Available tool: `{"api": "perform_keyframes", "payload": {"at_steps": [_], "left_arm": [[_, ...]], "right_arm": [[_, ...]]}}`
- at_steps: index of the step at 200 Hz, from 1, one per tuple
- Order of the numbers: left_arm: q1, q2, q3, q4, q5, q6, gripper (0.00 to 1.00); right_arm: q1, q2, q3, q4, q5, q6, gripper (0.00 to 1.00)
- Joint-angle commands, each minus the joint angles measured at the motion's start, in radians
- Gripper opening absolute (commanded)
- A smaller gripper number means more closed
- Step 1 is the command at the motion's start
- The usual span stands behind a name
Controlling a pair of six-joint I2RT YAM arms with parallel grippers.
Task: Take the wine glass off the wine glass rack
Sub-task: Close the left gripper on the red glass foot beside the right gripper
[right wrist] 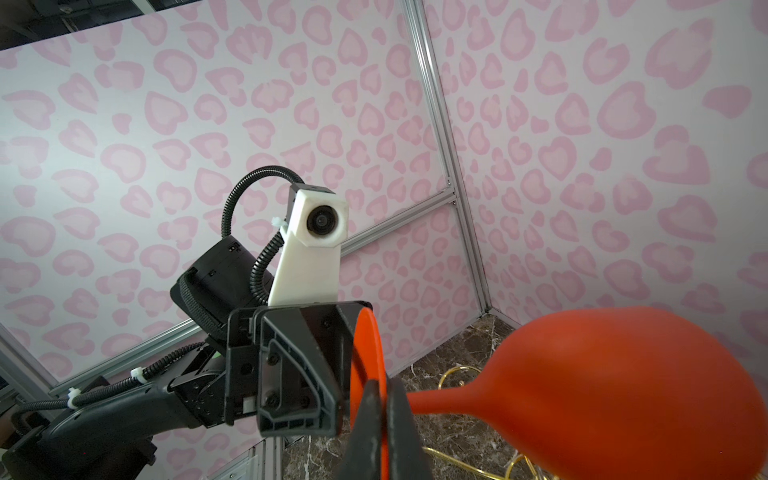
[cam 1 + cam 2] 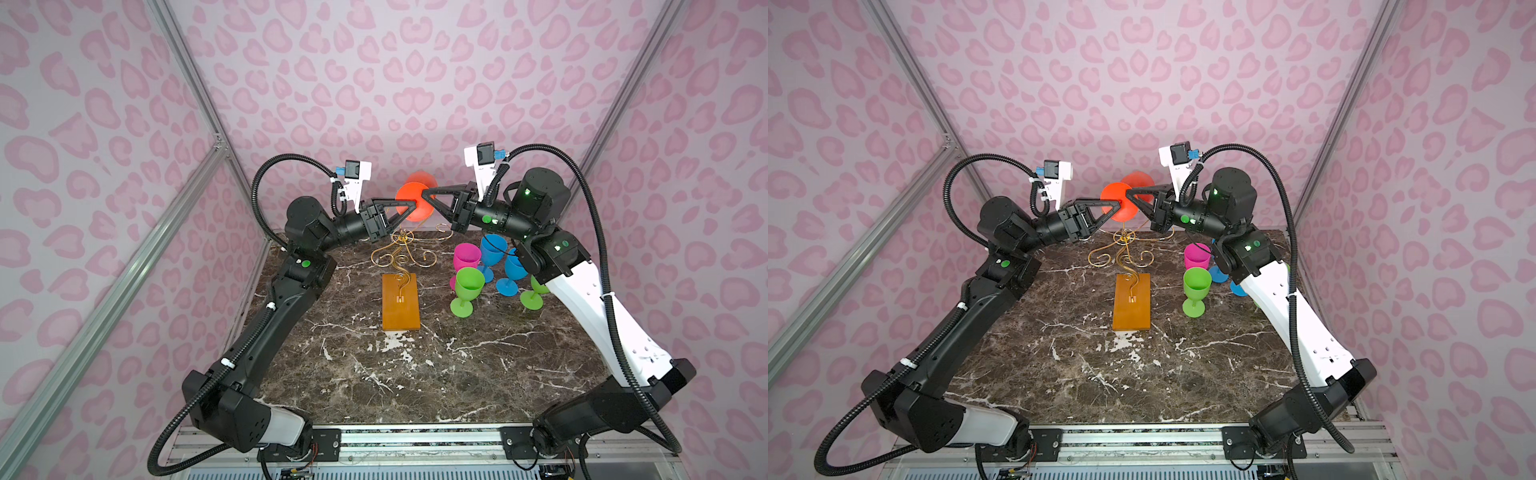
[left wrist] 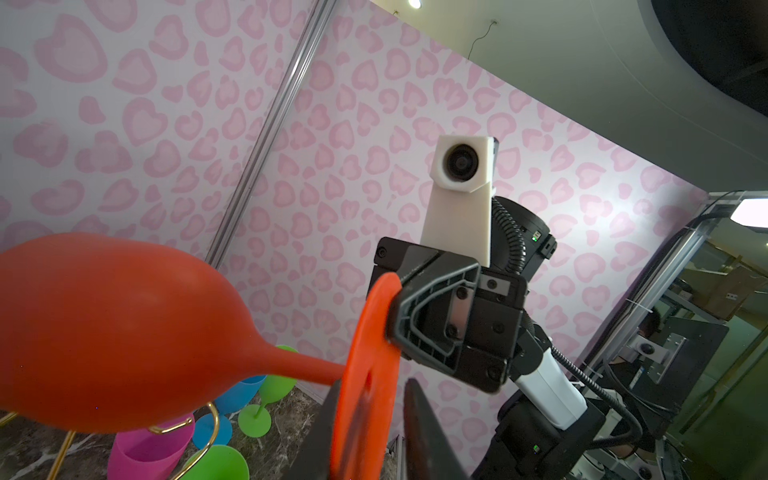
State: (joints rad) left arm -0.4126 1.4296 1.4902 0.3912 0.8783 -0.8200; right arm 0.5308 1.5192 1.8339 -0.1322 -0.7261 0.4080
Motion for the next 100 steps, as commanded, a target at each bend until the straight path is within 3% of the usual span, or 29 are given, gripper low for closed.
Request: {"api": "perform_keyframes", "payload": {"at_steps": [1,30,67,88,100], "left_arm": [[-0.005,0.009,0.021,0.062,0.034,-0.032,0.19],[-0.009,0.008,0.03,0.069,0.031,-0.044,0.04],[-0.009,-0.012,0.03,0.069,-0.012,-0.069,0.04],[-0.009,-0.022,0.03,0.082,-0.049,-0.113,0.04],[-0.009,-0.029,0.034,0.076,-0.087,-0.138,0.04]], "right_arm": [[0.004,0.006,-0.005,0.012,0.02,-0.006,0.0],[0.007,0.001,-0.014,-0.001,0.027,-0.016,0.0],[0.006,-0.03,-0.049,-0.006,0.058,-0.033,0.0],[-0.001,-0.065,-0.07,-0.043,0.097,-0.076,0.36],[-0.012,-0.095,-0.096,-0.055,0.122,-0.102,0.5]]}}
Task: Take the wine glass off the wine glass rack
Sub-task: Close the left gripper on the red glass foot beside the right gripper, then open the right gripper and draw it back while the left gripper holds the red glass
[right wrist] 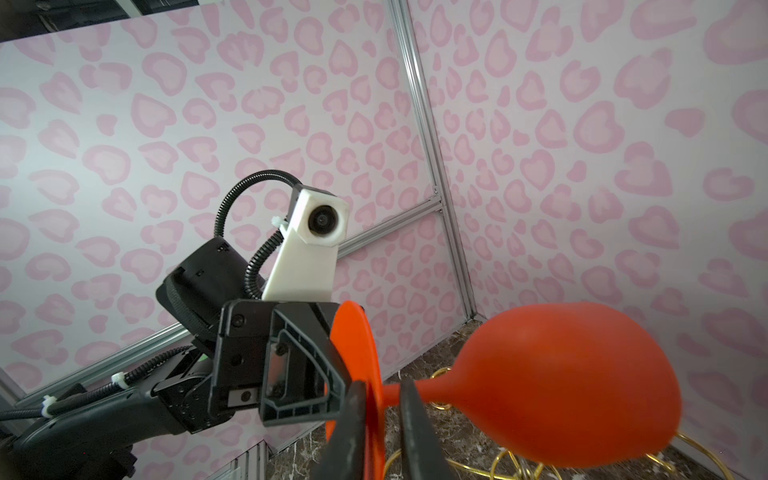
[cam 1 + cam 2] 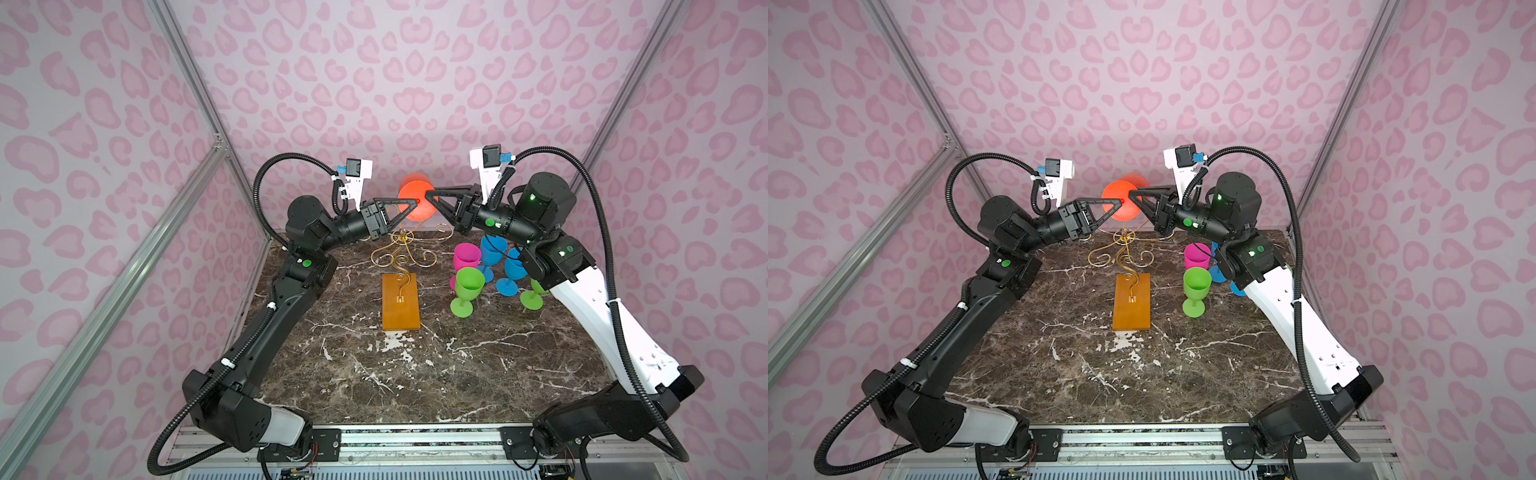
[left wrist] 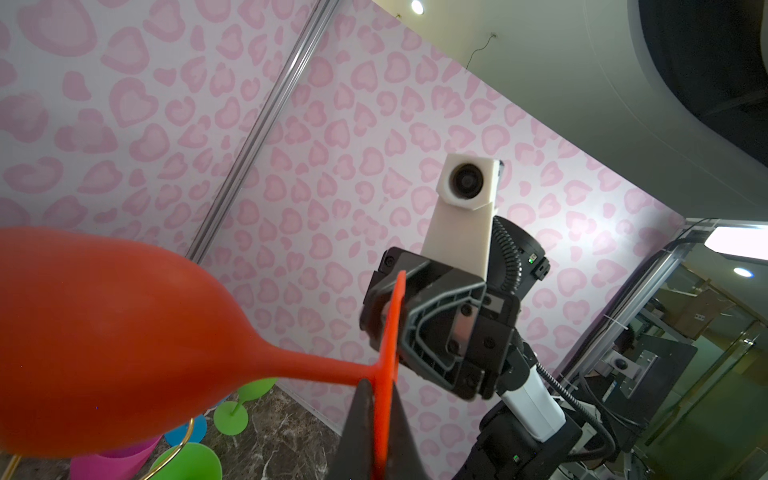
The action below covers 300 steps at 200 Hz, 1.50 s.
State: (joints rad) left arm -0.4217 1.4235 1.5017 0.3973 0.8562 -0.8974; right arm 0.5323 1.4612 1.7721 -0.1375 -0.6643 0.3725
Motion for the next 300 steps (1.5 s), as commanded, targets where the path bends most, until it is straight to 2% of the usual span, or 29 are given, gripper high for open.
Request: {"api": "perform_keyframes", "payload": {"at_steps": [1,23,50,70,105,158,227,300], "left_arm": [[0.0,-0.024,0.023,0.068,-0.069,-0.062,0.04],[0.002,-0.026,0.036,0.056,-0.138,-0.136,0.04],[0.001,0.002,0.069,0.081,-0.155,-0.263,0.04],[0.001,0.018,0.081,0.102,-0.152,-0.332,0.03],[0.001,0.003,0.066,0.103,-0.162,-0.359,0.03],[0.001,-0.012,0.061,0.106,-0.16,-0.4,0.03],[0.001,-0.018,0.063,0.124,-0.148,-0.465,0.04],[0.001,-0.012,0.06,0.137,-0.131,-0.517,0.03]], "right_arm": [[-0.015,-0.039,-0.037,-0.049,0.063,-0.068,0.51],[-0.034,-0.12,-0.149,0.011,0.126,-0.136,0.69],[-0.027,-0.215,-0.361,0.189,0.268,-0.245,0.83],[-0.02,-0.233,-0.452,0.305,0.328,-0.301,0.88],[0.008,-0.237,-0.607,0.613,0.393,-0.377,0.92],[0.049,-0.116,-0.54,0.726,0.401,-0.418,0.97],[0.069,0.041,-0.385,0.696,0.4,-0.452,0.98],[0.082,0.12,-0.301,0.67,0.425,-0.47,0.98]]}}
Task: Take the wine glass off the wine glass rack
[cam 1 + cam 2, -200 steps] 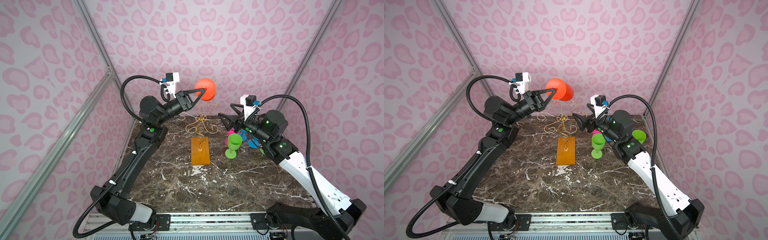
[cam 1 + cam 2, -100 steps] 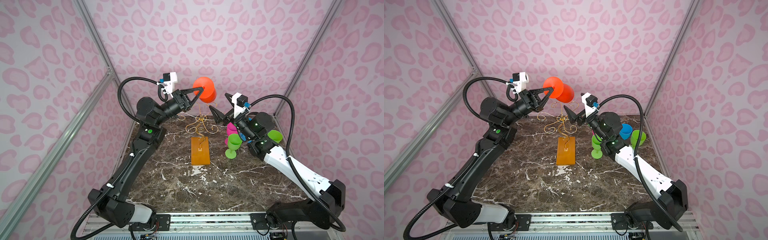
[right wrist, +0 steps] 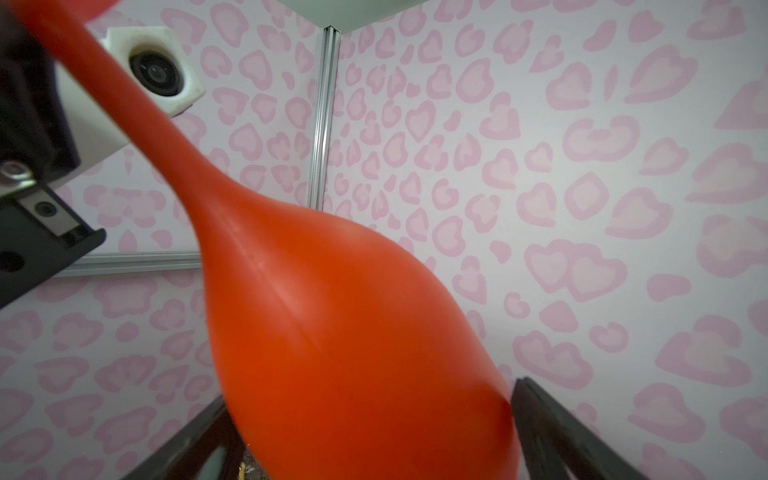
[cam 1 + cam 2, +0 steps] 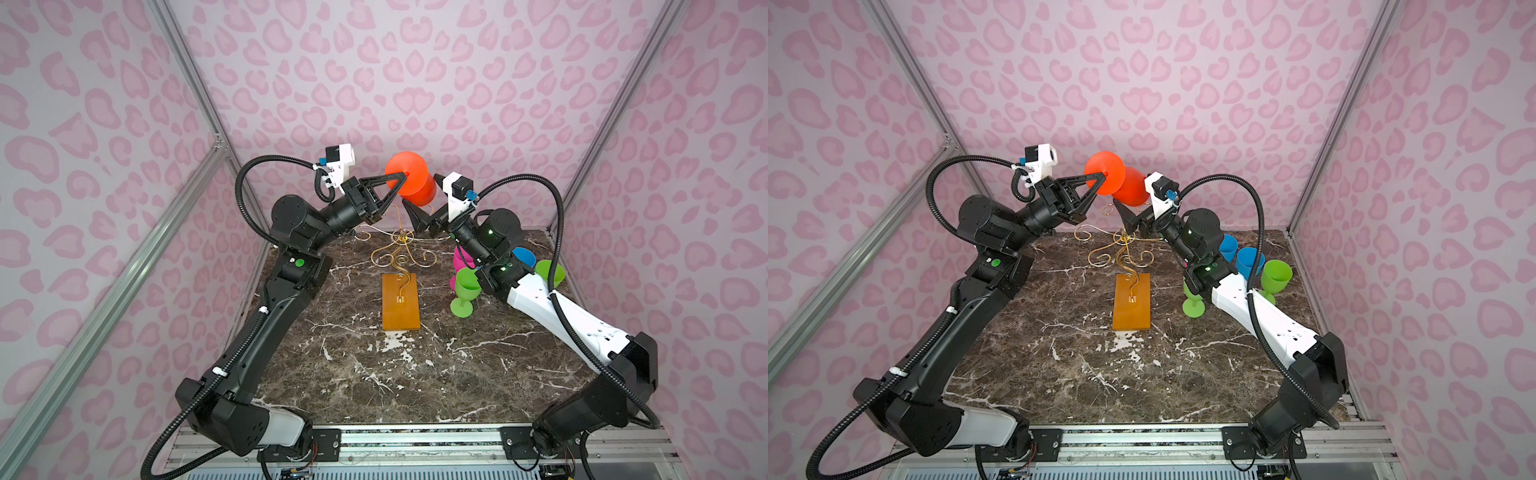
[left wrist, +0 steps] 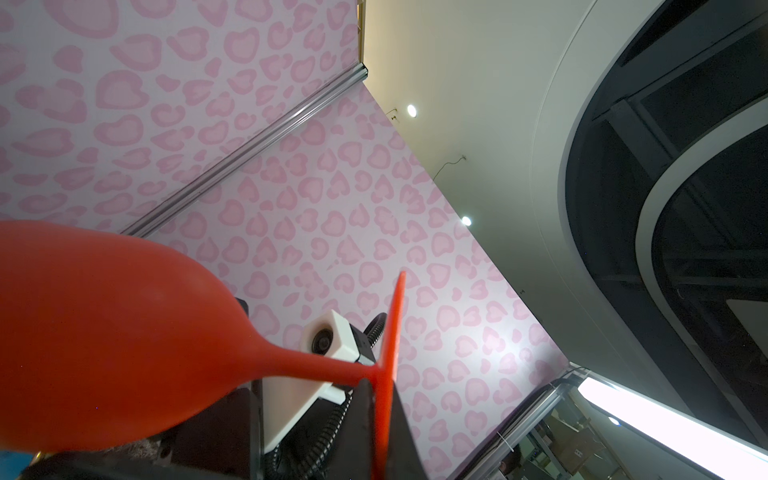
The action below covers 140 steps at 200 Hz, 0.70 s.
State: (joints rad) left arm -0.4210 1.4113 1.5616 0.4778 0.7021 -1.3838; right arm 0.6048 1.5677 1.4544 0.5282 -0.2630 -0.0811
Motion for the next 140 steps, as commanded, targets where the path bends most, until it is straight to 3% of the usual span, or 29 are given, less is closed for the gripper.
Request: {"api": "perform_keyframes", "payload": {"at_steps": [1,83,140], "left_arm": [[0.001,-0.001,0.0,0.057,0.023,-0.031,0.04],[0.001,0.013,-0.003,0.062,0.054,-0.078,0.04],[0.001,0.013,-0.006,0.074,0.059,-0.092,0.03]], "right_arm": [[0.01,0.015,0.017,0.003,0.024,-0.018,0.98],[0.03,0.036,0.072,-0.037,0.064,-0.054,0.97],[0.032,0.015,0.062,-0.067,0.061,-0.046,0.83]]}}
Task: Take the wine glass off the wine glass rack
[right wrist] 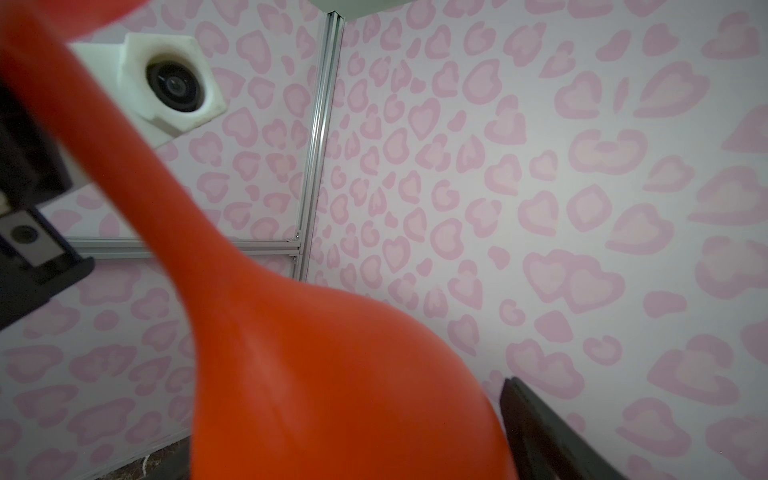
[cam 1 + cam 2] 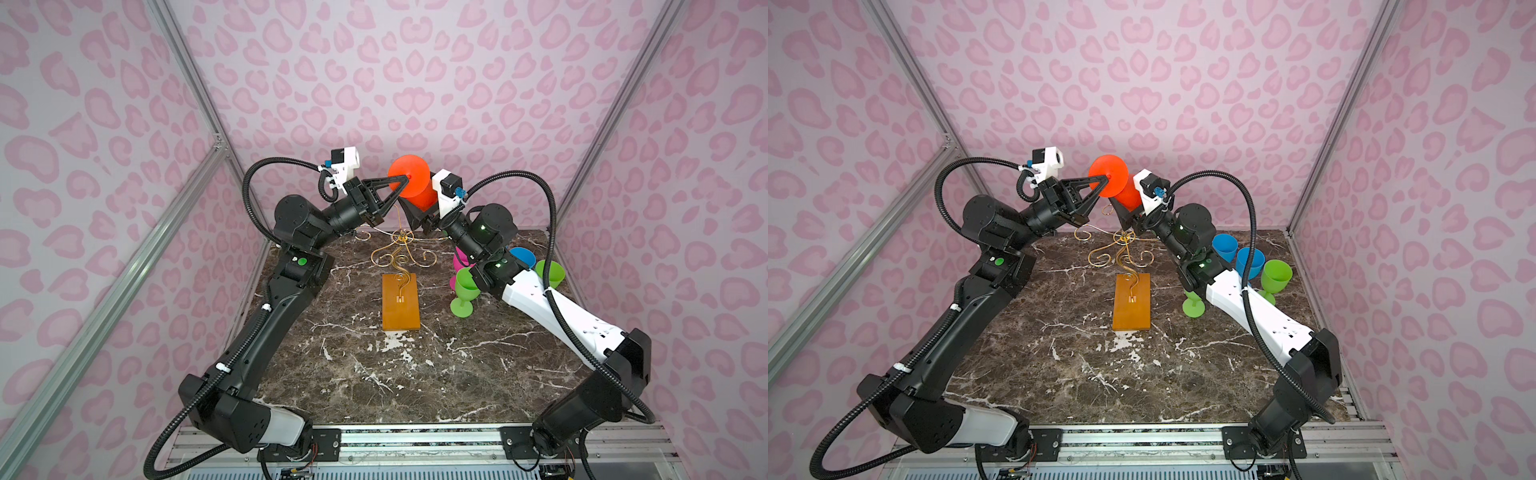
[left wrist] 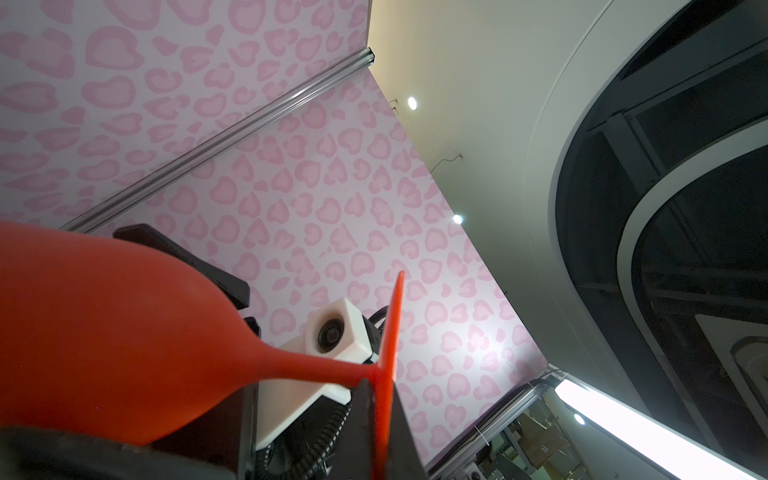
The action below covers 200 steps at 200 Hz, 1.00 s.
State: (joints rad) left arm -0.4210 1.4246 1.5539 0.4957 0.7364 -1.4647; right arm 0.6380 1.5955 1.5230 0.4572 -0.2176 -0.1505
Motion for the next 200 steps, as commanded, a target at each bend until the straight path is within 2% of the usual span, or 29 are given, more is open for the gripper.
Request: {"api": "perform_keyframes", "payload": {"at_steps": [1,24,46,67,86,102,115,135,166,177,200], "left_arm": [[0.001,-0.001,0.002,0.057,0.024,-0.011,0.03],[0.001,0.005,0.005,0.056,0.026,-0.015,0.05],[0.001,0.004,0.006,0.06,0.024,-0.018,0.2],[0.005,0.006,0.014,0.058,0.026,-0.006,0.43],[0.012,0.008,0.021,0.049,0.023,0.026,0.52],[0.016,0.008,0.022,0.035,0.007,0.101,0.56],[0.018,0.007,0.025,0.007,-0.012,0.215,0.58],[0.018,0.0,0.031,-0.058,-0.054,0.475,0.58],[0.012,-0.028,-0.042,-0.051,-0.192,0.832,0.58],[0.003,-0.04,-0.071,-0.04,-0.231,0.989,0.6],[-0.013,-0.057,-0.124,-0.009,-0.206,1.362,0.61]], "right_arm": [[-0.001,-0.013,-0.007,0.003,0.015,0.023,0.83],[0.0,-0.03,-0.006,-0.029,0.019,0.033,0.78],[0.0,-0.047,-0.003,-0.071,0.019,0.044,0.76],[-0.007,-0.073,0.005,-0.13,0.043,0.074,0.73],[-0.033,-0.089,0.037,-0.228,0.026,0.128,0.7],[-0.055,-0.101,0.079,-0.347,0.023,0.16,0.68],[-0.073,-0.113,0.115,-0.444,0.02,0.185,0.65],[-0.095,-0.127,0.178,-0.611,-0.008,0.206,0.62],[-0.1,-0.126,0.307,-0.875,-0.034,0.188,0.59],[-0.099,-0.118,0.351,-0.962,-0.044,0.181,0.58],[-0.1,-0.11,0.406,-1.082,-0.065,0.175,0.56]]}}
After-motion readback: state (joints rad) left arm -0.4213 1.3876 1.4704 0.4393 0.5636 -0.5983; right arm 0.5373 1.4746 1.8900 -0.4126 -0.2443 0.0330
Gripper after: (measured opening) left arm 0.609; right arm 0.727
